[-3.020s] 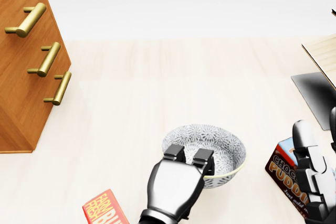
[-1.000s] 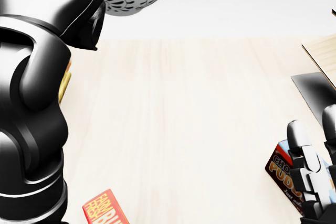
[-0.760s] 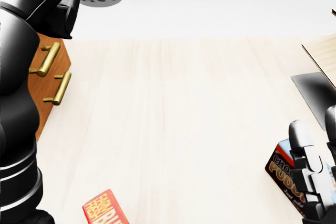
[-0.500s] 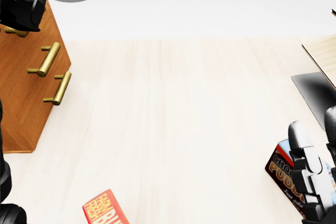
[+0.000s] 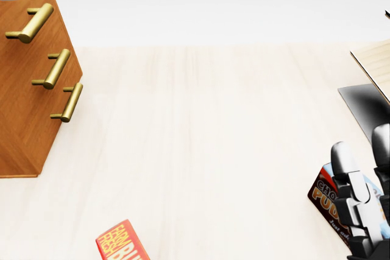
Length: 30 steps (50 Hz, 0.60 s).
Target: Close the top drawer of the cabinet and put the bowl on top of it.
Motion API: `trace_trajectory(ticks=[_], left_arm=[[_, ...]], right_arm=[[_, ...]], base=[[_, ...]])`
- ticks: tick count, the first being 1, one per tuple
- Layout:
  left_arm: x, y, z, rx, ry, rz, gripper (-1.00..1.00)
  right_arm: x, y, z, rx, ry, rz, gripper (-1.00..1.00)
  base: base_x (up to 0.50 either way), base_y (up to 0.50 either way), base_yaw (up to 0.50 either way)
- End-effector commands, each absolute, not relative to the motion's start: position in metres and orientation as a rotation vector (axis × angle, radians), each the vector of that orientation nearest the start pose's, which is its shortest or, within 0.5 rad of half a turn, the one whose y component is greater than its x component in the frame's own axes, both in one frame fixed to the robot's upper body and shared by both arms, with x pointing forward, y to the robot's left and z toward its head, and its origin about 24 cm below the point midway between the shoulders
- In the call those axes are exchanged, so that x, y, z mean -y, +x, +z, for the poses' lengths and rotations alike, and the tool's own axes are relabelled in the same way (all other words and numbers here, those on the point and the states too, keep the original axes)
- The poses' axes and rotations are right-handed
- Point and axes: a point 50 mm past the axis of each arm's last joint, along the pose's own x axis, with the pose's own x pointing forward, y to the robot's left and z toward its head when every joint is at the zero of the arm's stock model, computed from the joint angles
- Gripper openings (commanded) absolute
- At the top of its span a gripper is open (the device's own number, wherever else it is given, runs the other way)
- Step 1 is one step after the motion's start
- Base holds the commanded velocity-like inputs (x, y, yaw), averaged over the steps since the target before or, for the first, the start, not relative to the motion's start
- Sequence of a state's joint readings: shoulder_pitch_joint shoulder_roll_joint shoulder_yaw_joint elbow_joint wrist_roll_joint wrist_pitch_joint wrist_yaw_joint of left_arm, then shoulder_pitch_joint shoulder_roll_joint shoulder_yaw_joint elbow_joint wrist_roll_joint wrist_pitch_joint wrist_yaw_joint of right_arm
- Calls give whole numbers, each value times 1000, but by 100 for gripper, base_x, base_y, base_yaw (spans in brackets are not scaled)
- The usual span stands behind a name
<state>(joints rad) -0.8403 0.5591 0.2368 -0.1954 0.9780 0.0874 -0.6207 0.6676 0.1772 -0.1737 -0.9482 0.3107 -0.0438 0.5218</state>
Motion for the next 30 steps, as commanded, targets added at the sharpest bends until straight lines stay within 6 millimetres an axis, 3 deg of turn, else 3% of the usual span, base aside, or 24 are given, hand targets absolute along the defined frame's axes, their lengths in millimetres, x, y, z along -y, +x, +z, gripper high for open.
trace_trajectory(ticks=[1, 12, 30], left_arm=[[-250, 276, 339, 426, 1432, 384, -100], [-276, 268, 339, 417, 1391, 426, -100], [-327, 277, 335, 361, 1214, 520, -100]], right_arm=[[175, 110, 149, 436, 103, 152, 100], [173, 110, 148, 433, 99, 157, 100], [171, 111, 146, 421, 99, 168, 100]], base=[[0, 0, 0], [0, 0, 0], [0, 0, 0]])
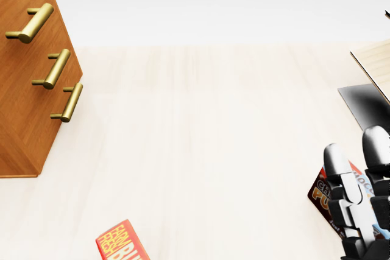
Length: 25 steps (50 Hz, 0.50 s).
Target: Close the top drawer of the cabinet and put the bowl on top of it.
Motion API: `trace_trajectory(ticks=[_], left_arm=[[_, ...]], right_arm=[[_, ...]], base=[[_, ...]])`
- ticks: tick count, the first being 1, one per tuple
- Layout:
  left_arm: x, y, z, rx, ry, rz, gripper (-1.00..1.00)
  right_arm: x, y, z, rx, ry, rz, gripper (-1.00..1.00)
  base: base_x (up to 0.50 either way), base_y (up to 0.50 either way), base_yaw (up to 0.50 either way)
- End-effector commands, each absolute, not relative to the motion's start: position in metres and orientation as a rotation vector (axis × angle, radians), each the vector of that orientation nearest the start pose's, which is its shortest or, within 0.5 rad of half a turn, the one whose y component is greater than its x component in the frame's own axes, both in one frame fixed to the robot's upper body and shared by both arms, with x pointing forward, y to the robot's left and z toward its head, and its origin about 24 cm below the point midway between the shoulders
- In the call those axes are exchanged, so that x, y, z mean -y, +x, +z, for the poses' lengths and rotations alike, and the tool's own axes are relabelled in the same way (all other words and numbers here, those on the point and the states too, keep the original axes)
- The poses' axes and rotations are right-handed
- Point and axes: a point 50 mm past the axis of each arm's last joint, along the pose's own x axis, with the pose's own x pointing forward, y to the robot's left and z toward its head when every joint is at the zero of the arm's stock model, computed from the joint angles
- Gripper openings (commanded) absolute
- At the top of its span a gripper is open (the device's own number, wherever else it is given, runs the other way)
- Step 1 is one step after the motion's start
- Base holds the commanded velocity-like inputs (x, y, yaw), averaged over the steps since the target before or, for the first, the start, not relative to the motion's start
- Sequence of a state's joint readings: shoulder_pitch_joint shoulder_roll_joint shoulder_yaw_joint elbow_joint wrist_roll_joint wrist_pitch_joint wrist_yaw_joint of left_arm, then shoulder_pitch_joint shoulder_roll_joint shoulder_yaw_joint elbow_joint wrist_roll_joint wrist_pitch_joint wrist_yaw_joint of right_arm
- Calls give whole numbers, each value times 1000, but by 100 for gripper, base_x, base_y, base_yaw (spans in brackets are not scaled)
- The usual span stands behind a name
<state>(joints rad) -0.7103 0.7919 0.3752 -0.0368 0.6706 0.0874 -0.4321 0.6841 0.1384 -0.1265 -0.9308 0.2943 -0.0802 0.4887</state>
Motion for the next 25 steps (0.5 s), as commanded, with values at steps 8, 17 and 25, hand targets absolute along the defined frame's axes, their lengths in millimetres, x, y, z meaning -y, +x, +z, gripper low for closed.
trace_trajectory(ticks=[8, 17, 25], left_arm=[[-347, 283, 333, 331, 1143, 569, -100], [-355, 294, 326, 284, 1090, 574, -100], [-366, 311, 324, 233, 1001, 620, -100]], right_arm=[[169, 111, 144, 407, 102, 177, 100], [169, 110, 143, 395, 108, 185, 100], [168, 111, 141, 387, 108, 187, 100]], base=[[0, 0, 0], [0, 0, 0], [0, 0, 0]])
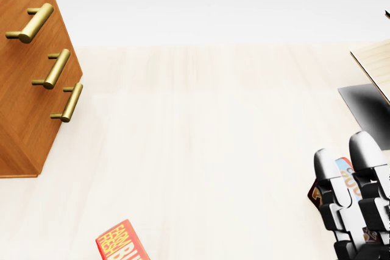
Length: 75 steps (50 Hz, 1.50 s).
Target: Close the top drawer of the cabinet and put the bowl on top of it.
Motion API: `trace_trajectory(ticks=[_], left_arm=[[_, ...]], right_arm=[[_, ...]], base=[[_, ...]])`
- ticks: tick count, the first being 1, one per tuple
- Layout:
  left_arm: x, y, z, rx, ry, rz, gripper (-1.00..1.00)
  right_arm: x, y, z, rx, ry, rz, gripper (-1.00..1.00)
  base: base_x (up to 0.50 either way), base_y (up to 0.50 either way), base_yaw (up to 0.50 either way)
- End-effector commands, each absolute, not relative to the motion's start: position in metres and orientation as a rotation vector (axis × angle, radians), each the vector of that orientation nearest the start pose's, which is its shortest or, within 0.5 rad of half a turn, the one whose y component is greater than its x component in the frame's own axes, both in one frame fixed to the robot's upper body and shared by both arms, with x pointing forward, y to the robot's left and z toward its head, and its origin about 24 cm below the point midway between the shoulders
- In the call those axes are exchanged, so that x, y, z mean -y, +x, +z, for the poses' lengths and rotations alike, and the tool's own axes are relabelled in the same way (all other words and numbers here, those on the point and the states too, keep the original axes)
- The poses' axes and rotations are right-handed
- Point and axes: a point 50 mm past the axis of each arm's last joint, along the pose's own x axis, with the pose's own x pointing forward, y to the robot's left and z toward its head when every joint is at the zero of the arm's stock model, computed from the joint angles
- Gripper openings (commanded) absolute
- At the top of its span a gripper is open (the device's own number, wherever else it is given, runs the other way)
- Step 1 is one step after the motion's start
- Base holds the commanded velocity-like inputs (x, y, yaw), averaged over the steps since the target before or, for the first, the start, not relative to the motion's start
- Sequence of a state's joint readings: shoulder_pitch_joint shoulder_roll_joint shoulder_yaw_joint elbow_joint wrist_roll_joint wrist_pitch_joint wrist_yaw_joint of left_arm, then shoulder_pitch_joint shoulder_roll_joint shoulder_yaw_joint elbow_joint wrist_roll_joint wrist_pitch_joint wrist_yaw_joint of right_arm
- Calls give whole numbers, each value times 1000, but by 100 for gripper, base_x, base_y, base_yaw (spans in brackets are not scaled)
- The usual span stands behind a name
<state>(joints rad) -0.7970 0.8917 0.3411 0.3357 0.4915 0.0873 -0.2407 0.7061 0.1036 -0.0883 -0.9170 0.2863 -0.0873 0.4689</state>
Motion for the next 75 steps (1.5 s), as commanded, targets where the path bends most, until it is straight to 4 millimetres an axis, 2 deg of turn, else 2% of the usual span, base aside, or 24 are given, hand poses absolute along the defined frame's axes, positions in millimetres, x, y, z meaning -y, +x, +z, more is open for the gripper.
trace_trajectory(ticks=[1, 8, 23, 44, 64, 75], left_arm=[[-368, 313, 324, 228, 989, 627, -100], [-380, 323, 320, 143, 957, 673, -100], [-402, 326, 306, 30, 843, 746, -100], [-400, 331, 302, 9, 808, 752, -100], [-398, 339, 283, -46, 805, 745, -100], [-388, 349, 260, -132, 865, 666, -100]], right_arm=[[168, 111, 141, 388, 108, 187, 100], [169, 111, 142, 389, 110, 188, 100], [168, 111, 142, 391, 108, 189, 100], [167, 110, 141, 380, 108, 199, 100], [168, 109, 142, 387, 110, 200, 100], [167, 110, 142, 387, 109, 201, 100]], base=[[0, 0, 0], [0, 0, 0], [0, 0, 0], [0, 0, 0], [0, 0, 0], [0, 0, 0]])
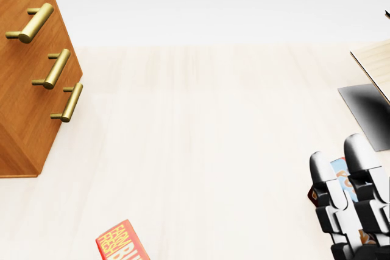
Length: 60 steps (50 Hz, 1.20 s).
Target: Close the top drawer of the cabinet and put the bowl on top of it.
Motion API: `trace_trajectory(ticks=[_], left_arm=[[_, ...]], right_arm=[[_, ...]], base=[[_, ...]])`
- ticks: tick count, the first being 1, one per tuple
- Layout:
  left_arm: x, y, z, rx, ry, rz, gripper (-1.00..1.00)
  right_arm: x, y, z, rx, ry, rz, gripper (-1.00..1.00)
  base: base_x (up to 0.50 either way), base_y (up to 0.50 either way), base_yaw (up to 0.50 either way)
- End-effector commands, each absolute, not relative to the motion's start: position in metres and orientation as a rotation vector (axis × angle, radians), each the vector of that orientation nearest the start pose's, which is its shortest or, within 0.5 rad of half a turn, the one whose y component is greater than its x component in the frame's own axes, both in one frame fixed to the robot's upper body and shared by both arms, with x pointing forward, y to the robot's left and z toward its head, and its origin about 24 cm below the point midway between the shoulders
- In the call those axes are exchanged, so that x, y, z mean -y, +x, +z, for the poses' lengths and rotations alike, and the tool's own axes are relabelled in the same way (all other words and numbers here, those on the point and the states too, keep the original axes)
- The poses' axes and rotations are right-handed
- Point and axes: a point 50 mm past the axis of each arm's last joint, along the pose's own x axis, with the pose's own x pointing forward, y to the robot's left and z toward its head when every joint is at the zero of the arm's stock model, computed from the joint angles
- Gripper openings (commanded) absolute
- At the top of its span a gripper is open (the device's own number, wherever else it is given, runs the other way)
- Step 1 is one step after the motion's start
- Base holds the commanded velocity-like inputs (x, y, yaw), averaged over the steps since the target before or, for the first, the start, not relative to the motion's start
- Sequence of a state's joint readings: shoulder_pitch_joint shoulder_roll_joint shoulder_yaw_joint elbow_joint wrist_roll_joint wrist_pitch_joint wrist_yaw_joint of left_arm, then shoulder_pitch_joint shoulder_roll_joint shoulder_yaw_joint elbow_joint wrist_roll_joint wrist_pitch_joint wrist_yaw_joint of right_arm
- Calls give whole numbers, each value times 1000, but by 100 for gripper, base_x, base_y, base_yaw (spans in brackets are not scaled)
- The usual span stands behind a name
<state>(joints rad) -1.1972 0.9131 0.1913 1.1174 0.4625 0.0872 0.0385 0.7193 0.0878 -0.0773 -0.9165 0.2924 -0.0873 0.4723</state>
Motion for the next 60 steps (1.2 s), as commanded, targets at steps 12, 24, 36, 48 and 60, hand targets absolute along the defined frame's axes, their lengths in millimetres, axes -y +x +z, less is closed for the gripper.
trace_trajectory(ticks=[12, 24, 36, 48, 60], left_arm=[[-385, 351, 265, -127, 900, 662, 100], [-386, 349, 275, -115, 943, 679, 100], [-385, 349, 282, -95, 971, 697, 100], [-387, 343, 302, -28, 965, 752, 100], [-385, 336, 327, 70, 924, 756, 100]], right_arm=[[167, 109, 142, 389, 110, 202, 100], [167, 109, 142, 384, 111, 206, 100], [167, 108, 142, 384, 113, 209, 100], [167, 109, 141, 380, 113, 213, 100], [167, 108, 142, 385, 113, 212, 100]], base=[[0, 0, 0], [0, 0, 0], [0, 0, 0], [0, 0, 0], [0, 0, 0]])
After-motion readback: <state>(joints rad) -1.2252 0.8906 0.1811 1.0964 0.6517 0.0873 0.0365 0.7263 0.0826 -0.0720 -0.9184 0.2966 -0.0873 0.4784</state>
